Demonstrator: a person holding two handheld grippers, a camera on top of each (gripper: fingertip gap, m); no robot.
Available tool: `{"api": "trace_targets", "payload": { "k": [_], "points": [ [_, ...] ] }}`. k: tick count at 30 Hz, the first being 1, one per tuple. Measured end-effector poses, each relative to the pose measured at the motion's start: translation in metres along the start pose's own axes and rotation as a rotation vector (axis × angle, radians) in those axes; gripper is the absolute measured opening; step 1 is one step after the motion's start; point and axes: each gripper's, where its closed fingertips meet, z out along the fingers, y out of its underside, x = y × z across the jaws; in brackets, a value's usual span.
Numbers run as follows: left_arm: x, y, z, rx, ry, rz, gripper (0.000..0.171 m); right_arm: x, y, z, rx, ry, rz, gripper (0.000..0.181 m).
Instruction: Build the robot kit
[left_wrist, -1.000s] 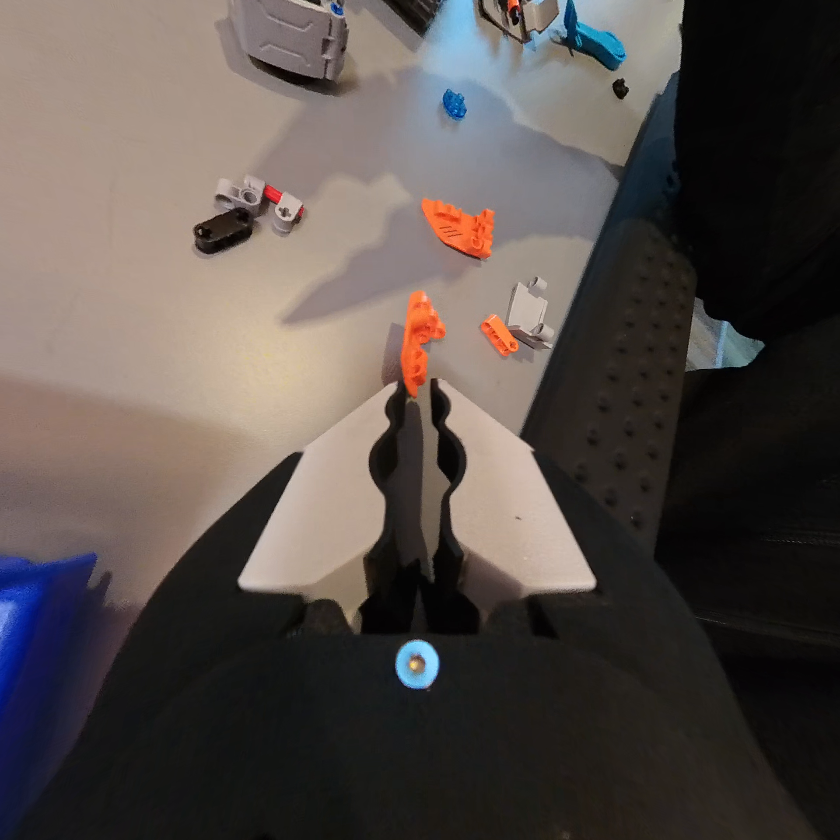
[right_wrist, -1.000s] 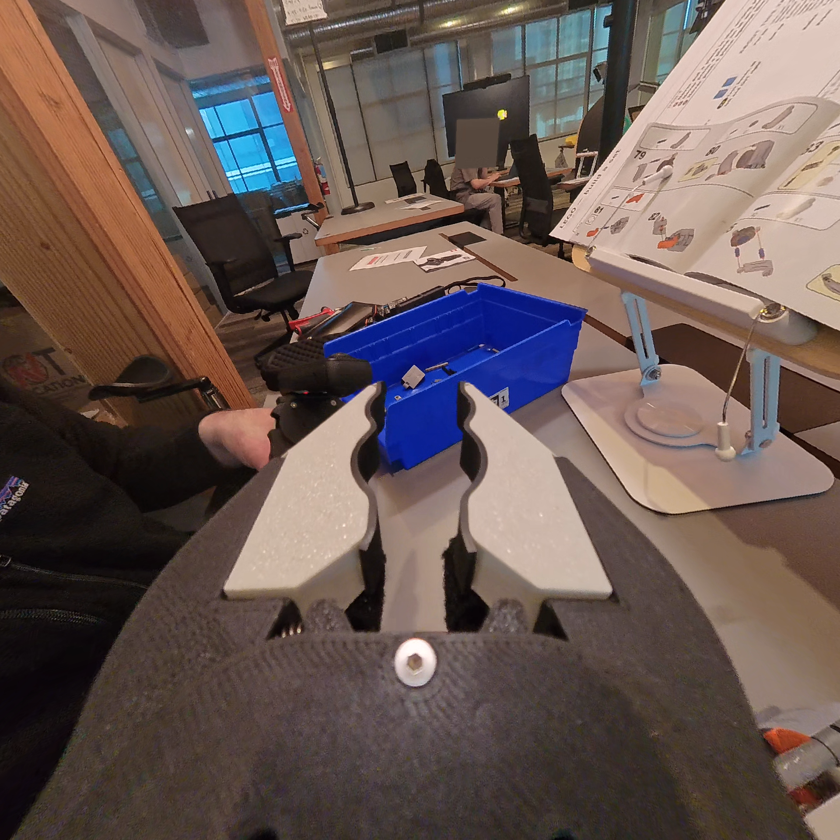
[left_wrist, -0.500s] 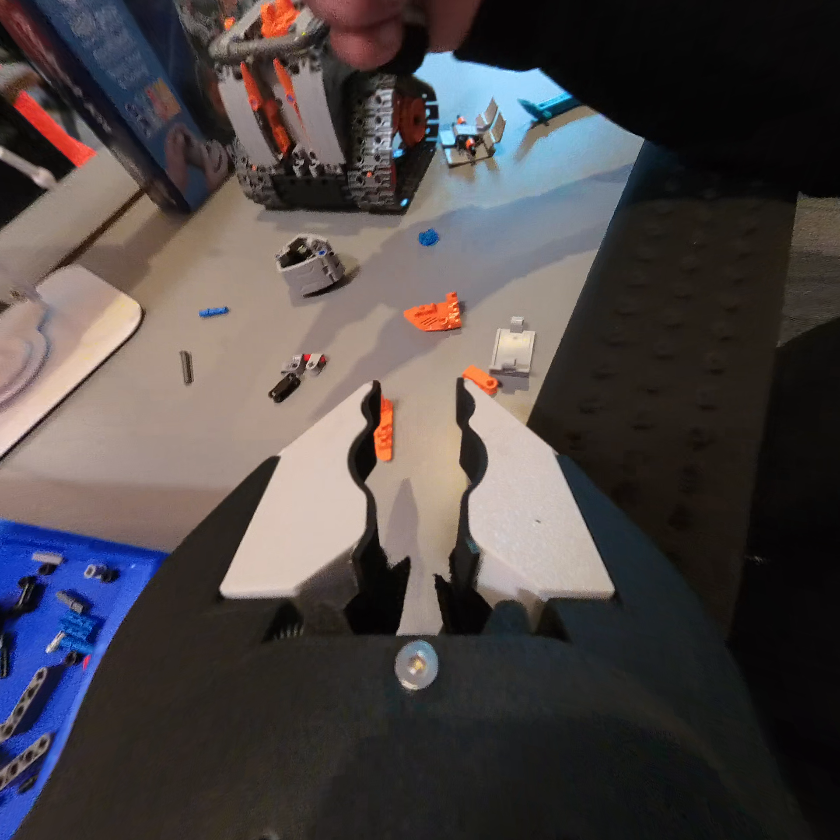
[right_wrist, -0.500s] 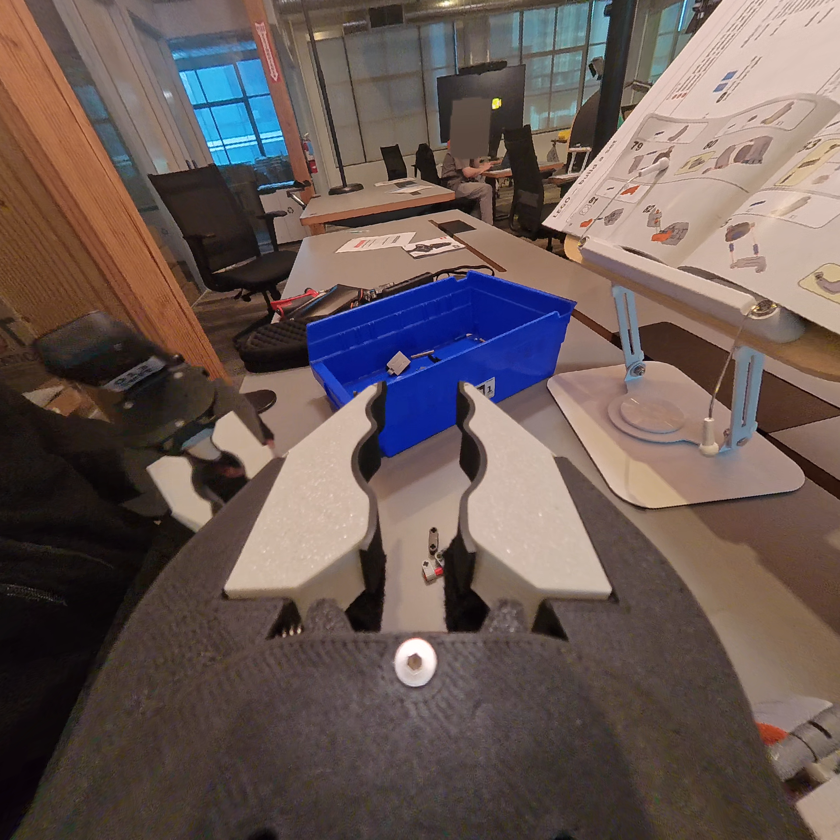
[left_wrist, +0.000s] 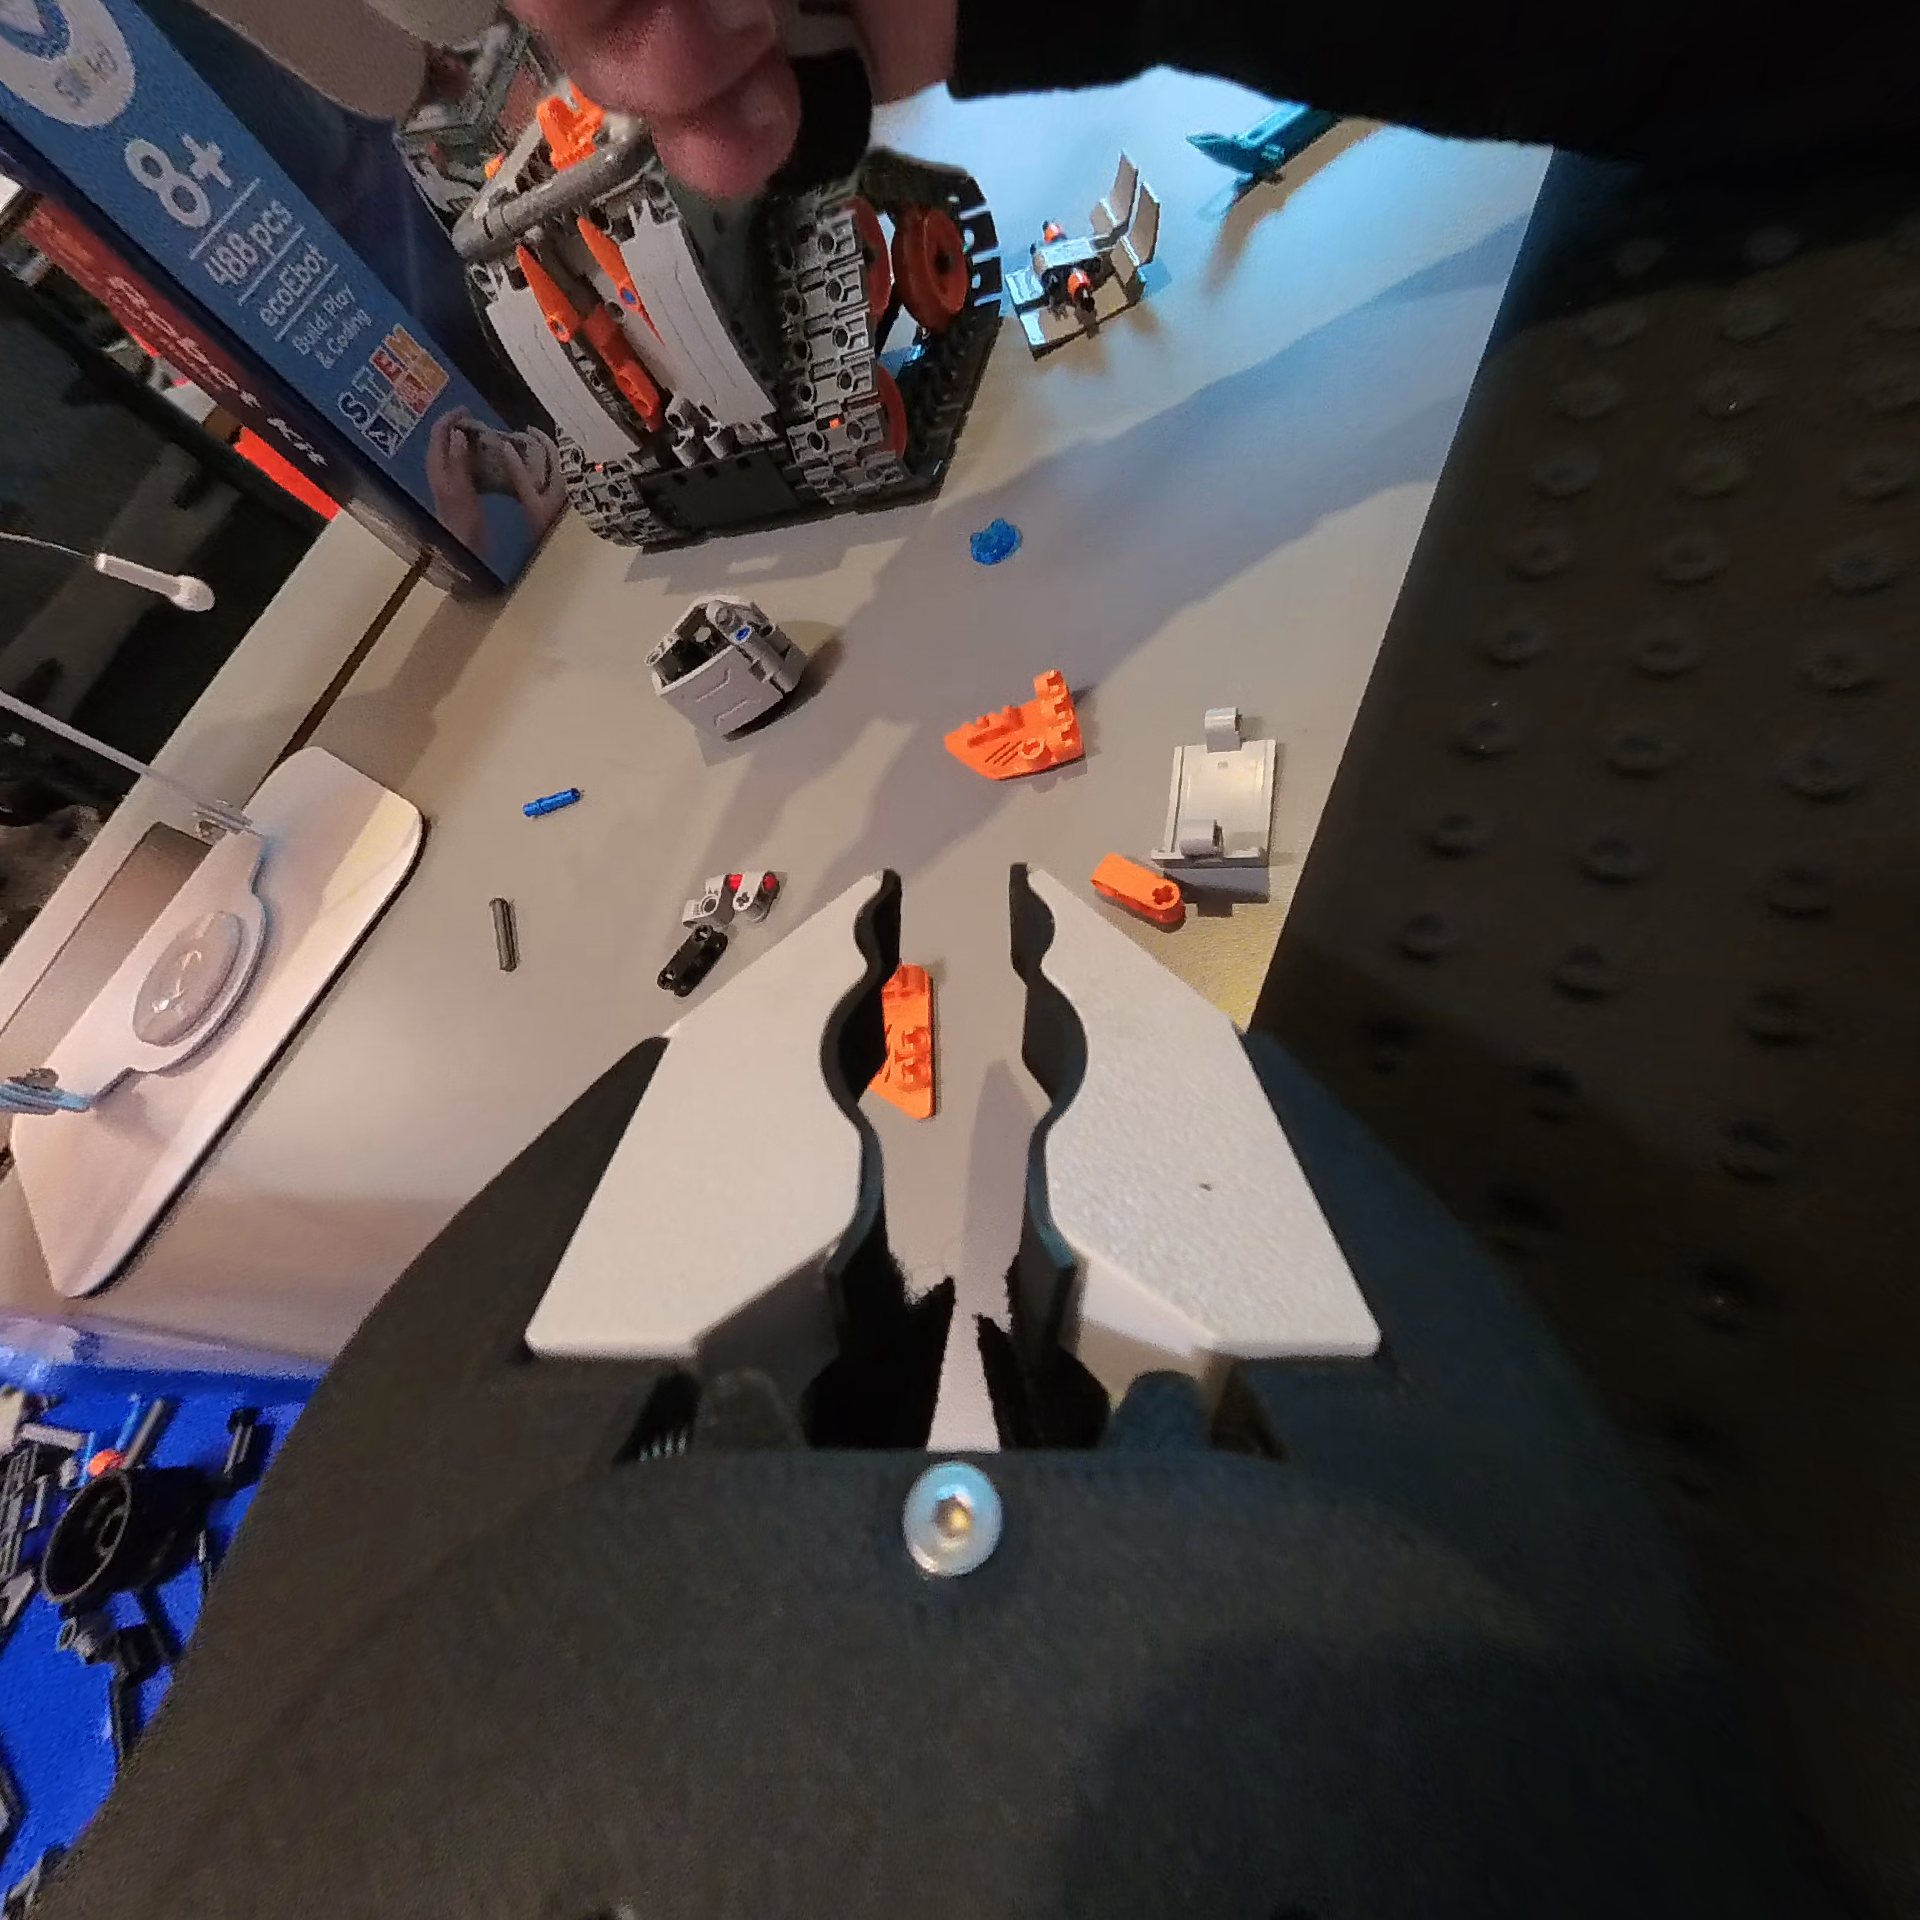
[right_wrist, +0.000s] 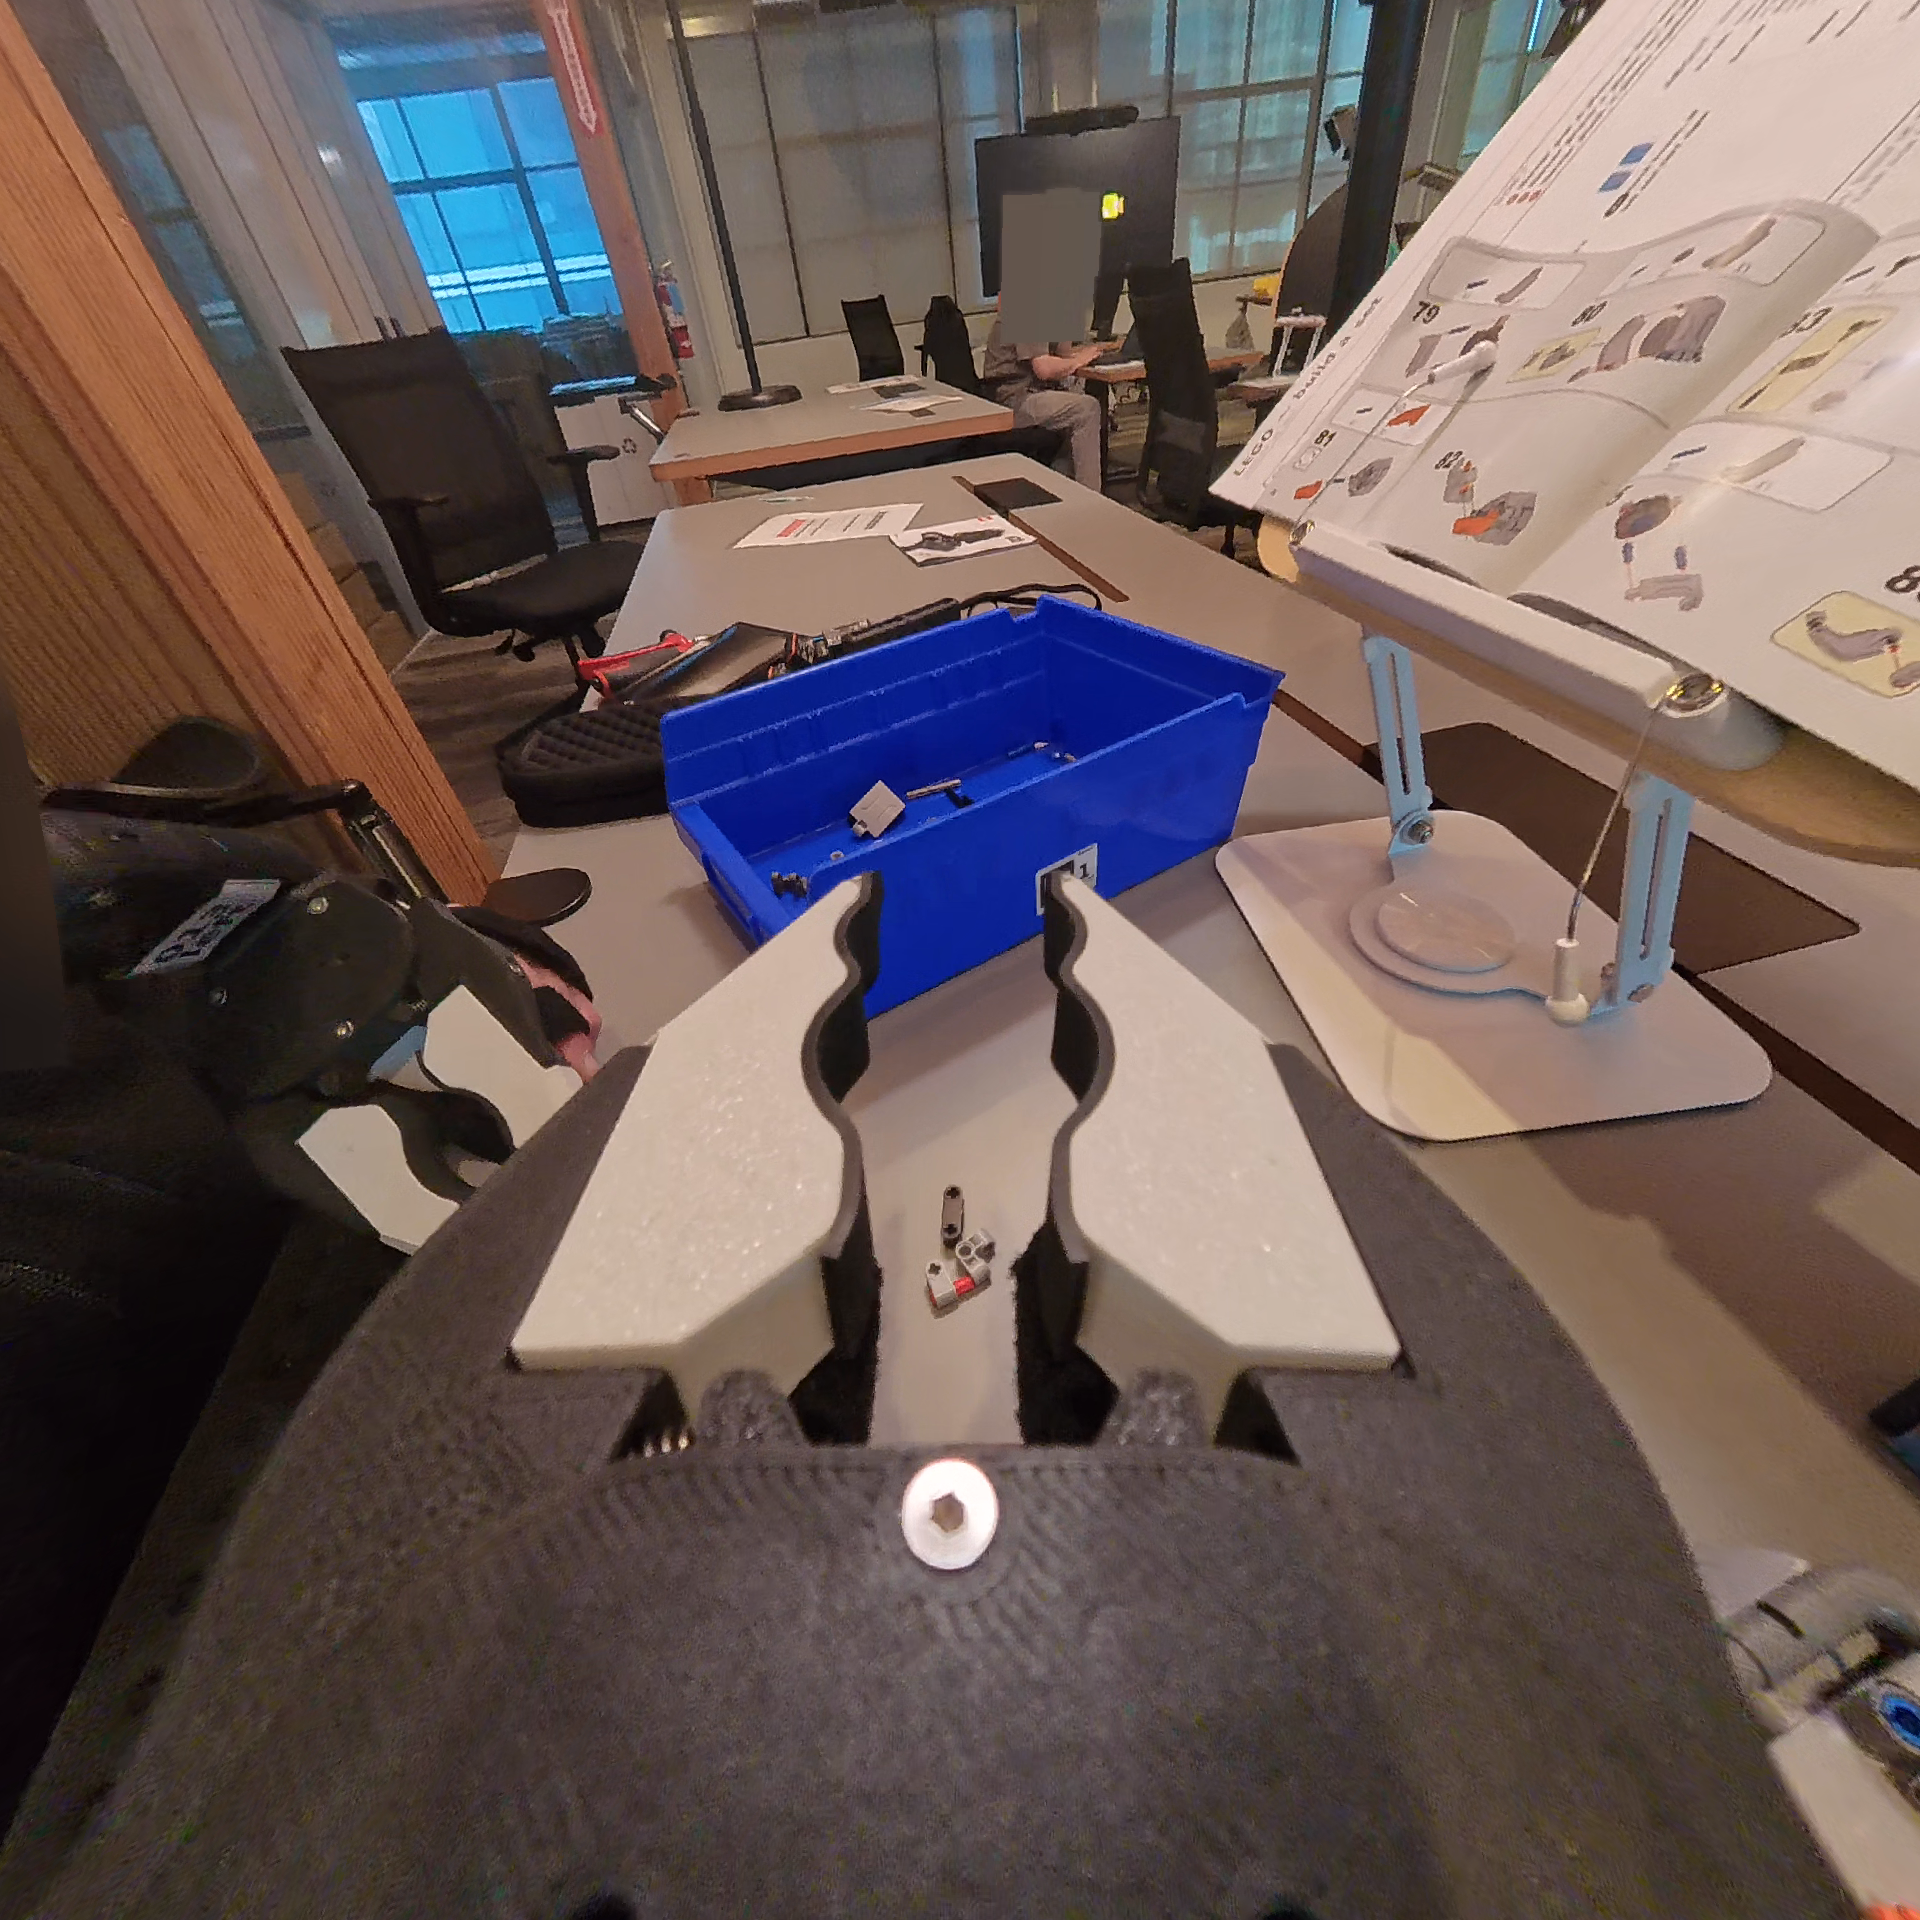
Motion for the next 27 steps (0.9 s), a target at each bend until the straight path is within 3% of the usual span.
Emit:
{"api": "trace_targets", "payload": {
  "k": [6, 11, 20, 27],
  "points": [
    [0.0, -0.003, -0.003, 0.024, 0.017, -0.012, 0.018, -0.01, -0.023, -0.019, 0.005, 0.075, -0.099, 0.031],
    [0.011, -0.006, -0.004, 0.036, 0.05, 0.022, 0.018, -0.027, -0.038, -0.06, -0.021, 0.239, -0.242, 0.032],
    [0.019, -0.012, -0.004, 0.058, 0.091, 0.018, 0.018, -0.043, -0.022, -0.177, 0.048, 0.539, -0.202, 0.032],
    [0.02, -0.012, -0.002, 0.054, 0.091, 0.02, 0.018, -0.053, 0.01, -0.206, 0.017, 0.597, -0.141, 0.035]
  ]
}}
